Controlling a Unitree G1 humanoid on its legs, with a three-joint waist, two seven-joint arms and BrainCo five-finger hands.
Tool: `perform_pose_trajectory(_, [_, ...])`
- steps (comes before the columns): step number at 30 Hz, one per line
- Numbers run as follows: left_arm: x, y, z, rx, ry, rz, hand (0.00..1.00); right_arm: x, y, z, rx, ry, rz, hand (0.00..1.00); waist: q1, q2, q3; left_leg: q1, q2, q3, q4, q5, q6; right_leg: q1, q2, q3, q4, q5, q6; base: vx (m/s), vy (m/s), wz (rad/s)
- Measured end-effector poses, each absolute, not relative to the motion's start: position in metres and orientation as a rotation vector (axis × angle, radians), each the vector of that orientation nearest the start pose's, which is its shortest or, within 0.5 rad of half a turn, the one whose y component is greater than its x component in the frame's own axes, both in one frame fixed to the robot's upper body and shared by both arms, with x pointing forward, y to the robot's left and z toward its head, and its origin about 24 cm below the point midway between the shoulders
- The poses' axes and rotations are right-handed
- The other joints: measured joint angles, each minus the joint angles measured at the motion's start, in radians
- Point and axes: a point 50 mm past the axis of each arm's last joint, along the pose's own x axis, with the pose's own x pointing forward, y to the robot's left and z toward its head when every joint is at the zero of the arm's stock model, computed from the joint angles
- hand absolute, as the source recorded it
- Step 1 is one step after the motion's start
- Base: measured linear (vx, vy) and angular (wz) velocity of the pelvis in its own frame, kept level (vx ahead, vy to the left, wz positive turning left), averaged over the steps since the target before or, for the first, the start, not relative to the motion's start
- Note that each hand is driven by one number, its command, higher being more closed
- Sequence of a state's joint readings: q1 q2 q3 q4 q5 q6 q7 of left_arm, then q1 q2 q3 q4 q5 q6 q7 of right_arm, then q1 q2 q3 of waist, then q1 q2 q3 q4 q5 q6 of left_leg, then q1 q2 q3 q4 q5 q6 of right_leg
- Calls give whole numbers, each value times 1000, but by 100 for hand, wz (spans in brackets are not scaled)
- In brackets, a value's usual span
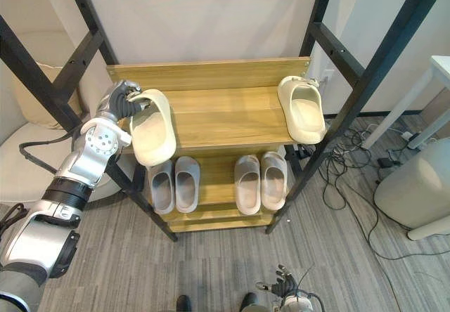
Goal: Organize the slippers on the shoe rack
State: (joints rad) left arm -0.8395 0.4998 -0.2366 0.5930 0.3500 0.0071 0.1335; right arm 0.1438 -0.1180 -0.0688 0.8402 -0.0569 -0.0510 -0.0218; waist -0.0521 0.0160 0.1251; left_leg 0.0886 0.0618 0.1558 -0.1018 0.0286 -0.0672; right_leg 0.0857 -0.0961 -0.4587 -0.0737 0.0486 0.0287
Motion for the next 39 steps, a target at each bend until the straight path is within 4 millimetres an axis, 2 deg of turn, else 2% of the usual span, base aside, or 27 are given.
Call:
perform_pose_trajectory(5, [394, 166, 207, 872, -355, 59, 100, 118, -213, -140, -129, 922, -156, 0, -14, 15, 9, 0, -3, 16, 0, 0, 0, -6, -2, 11, 0, 2, 2, 0, 0, -5])
perform_pose_trajectory(7, [395, 162, 213, 858, -379, 69, 100, 119, -214, -139, -133, 917, -161, 0, -18, 21, 12, -1, -2, 28, 0, -1, -1, -15, -1, 26, 0, 5, 0, -4, 2, -21])
perform_pose_trajectory(12, [399, 148, 221, 837, -403, 66, 100, 118, -217, -139, -137, 918, -184, 0, -58, 38, 26, -2, -1, 38, 0, -2, 0, -22, -1, 38, 0, 6, 0, -6, 0, -7])
perform_pose_trajectory(15, [400, 130, 236, 807, -459, 44, 100, 116, -221, -138, -133, 919, -213, 0, -59, 49, 40, -19, 2, 51, 0, -4, 2, -48, 2, 54, 1, 12, -1, -24, 7, -16])
perform_pose_trajectory(20, [400, 114, 262, 788, -539, 50, 100, 122, -227, -133, -149, 886, -229, 0, -68, 57, 80, -46, 4, 98, 1, -5, 4, -100, 6, 104, 2, 32, -7, -33, 20, -30])
perform_pose_trajectory(22, [402, 113, 269, 791, -545, 58, 100, 127, -228, -131, -152, 868, -228, 0, -72, 57, 94, -59, 4, 126, 2, -5, 4, -128, 9, 135, 1, 43, -12, -34, 24, -40])
perform_pose_trajectory(28, [402, 114, 271, 786, -548, 78, 100, 130, -228, -128, -147, 846, -234, 0, -103, 58, 124, -88, 4, 152, 19, -15, 10, -172, 10, 177, 2, 58, -16, -37, 3, -23])
perform_pose_trajectory(32, [402, 111, 272, 781, -553, 74, 100, 133, -226, -126, -139, 828, -237, 0, -110, 56, 147, -86, 1, 162, 22, -18, 13, -175, 8, 190, 2, 62, -14, -50, 1, -8])
perform_pose_trajectory(33, [403, 110, 273, 779, -552, 72, 0, 133, -226, -126, -136, 828, -240, 0, -110, 55, 149, -86, 1, 162, 22, -18, 13, -175, 8, 191, 2, 62, -14, -44, 0, -1])
perform_pose_trajectory(39, [401, 107, 291, 736, -603, 114, 0, 135, -226, -124, -139, 809, -254, 0, -113, 52, 170, -98, -2, 164, 21, -19, 16, -194, 3, 197, 8, 65, -11, -43, 3, -2])
